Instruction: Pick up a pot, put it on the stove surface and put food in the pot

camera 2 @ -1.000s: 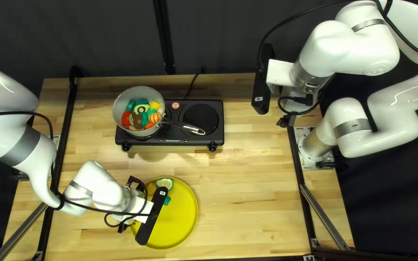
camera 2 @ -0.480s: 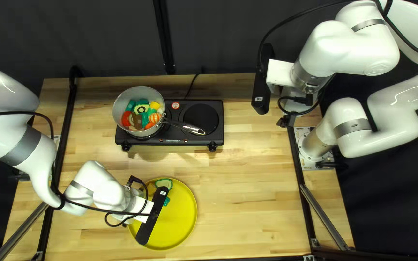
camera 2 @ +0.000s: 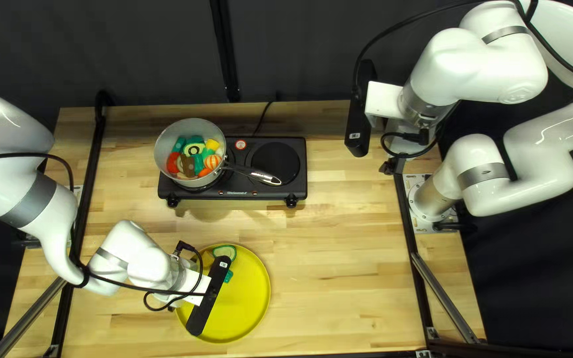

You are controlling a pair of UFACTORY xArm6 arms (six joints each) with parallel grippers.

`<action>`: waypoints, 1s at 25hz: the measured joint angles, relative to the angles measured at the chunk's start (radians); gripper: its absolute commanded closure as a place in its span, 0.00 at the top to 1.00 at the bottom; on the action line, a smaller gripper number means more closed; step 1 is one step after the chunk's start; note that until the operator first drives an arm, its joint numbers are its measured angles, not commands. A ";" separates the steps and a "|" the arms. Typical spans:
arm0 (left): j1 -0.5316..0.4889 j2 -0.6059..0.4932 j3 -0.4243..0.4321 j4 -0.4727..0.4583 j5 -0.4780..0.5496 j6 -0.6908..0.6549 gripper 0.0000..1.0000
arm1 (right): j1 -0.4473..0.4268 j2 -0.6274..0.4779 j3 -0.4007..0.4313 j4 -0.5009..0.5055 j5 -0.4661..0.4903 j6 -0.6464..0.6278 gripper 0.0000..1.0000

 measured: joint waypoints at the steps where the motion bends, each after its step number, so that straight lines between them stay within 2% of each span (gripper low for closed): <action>1: 0.011 -0.019 -0.009 -0.006 0.038 0.017 0.00 | 0.000 0.000 0.000 0.000 0.000 0.000 1.00; 7: 0.112 -0.203 -0.083 -0.019 0.320 0.152 0.00 | 0.000 0.000 0.000 0.000 0.000 0.000 1.00; 11: 0.207 -0.301 -0.097 -0.001 0.423 0.250 0.00 | 0.000 0.000 0.000 0.000 0.000 0.000 1.00; 18: 0.414 -0.427 -0.076 0.019 0.503 0.438 0.00 | 0.000 0.000 0.000 0.000 0.000 0.000 1.00; 21: 0.508 -0.440 -0.064 0.025 0.502 0.502 0.00 | 0.000 0.000 0.000 0.000 0.000 0.000 1.00; 25: 0.631 -0.406 -0.077 0.033 0.489 0.574 0.00 | 0.000 0.000 0.000 0.000 0.000 0.000 1.00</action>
